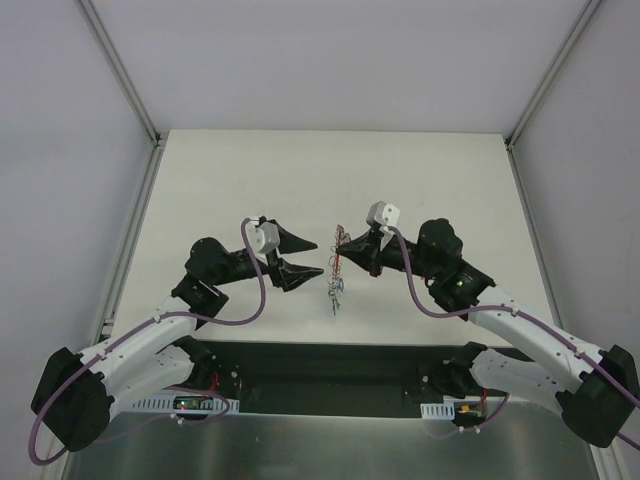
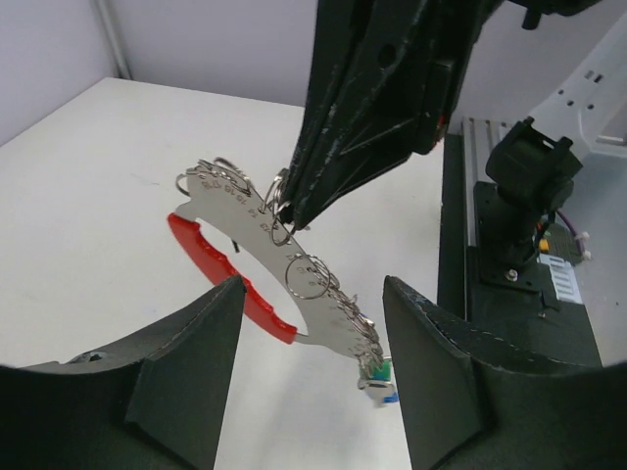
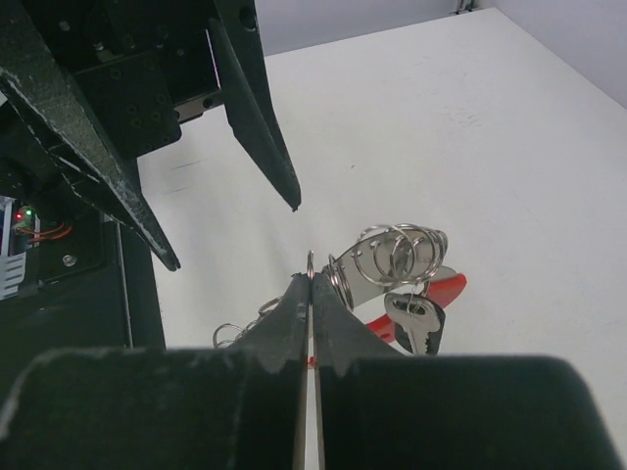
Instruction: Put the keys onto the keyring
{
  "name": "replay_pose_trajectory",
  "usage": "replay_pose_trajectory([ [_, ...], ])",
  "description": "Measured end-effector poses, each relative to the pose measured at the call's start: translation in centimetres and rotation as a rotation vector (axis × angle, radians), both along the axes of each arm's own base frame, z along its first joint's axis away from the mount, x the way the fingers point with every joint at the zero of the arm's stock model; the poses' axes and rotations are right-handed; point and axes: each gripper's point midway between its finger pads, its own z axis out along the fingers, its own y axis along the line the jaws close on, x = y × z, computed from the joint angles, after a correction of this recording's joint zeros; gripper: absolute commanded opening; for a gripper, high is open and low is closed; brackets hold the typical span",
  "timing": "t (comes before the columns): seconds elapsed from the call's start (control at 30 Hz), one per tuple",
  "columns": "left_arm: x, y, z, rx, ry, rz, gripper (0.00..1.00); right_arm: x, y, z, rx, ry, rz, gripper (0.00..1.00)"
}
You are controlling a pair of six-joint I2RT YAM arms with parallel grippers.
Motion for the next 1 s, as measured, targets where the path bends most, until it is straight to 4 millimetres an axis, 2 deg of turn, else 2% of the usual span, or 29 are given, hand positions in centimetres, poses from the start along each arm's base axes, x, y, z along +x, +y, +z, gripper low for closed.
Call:
replay_pose_trajectory([
  [0.03,-0.3,-0.2,-0.2,0.008,-0.01,-0.024,0.57,-0.1,0.0,-0.1,0.006,0.008,0.006,0.01],
  [0.17,-0.9,-0.6,-1.0,0.042,-0.048,-0.086,0.43,-0.6,0.2,-0.1,0.029,0.031,0.035,0.01],
  [0.33,-0.7,-0.7,-1.6,0.062,-0.086,-0.099,0.4,-1.2,0.6,0.3,0.056,0.041,0.081,0.01],
  [0.53,-0.4,-0.9,-1.4,0.063,-0.109,-0.098,0.3,-1.5,1.2,0.0,0.061,0.063,0.115,0.01],
  [0.73,-0.3,-1.3,-1.3,0.063,-0.116,-0.118,0.24,-1.7,1.5,-0.5,0.056,0.089,0.135,0.01],
  [0.87,-0.2,-1.5,-1.4,0.067,-0.107,-0.131,0.14,-1.8,1.5,-0.6,0.056,0.092,0.141,0.01],
  [1.0,-0.2,-1.7,-1.5,0.071,-0.1,-0.147,0.1,-1.8,1.5,-0.6,0.056,0.093,0.141,0.01],
])
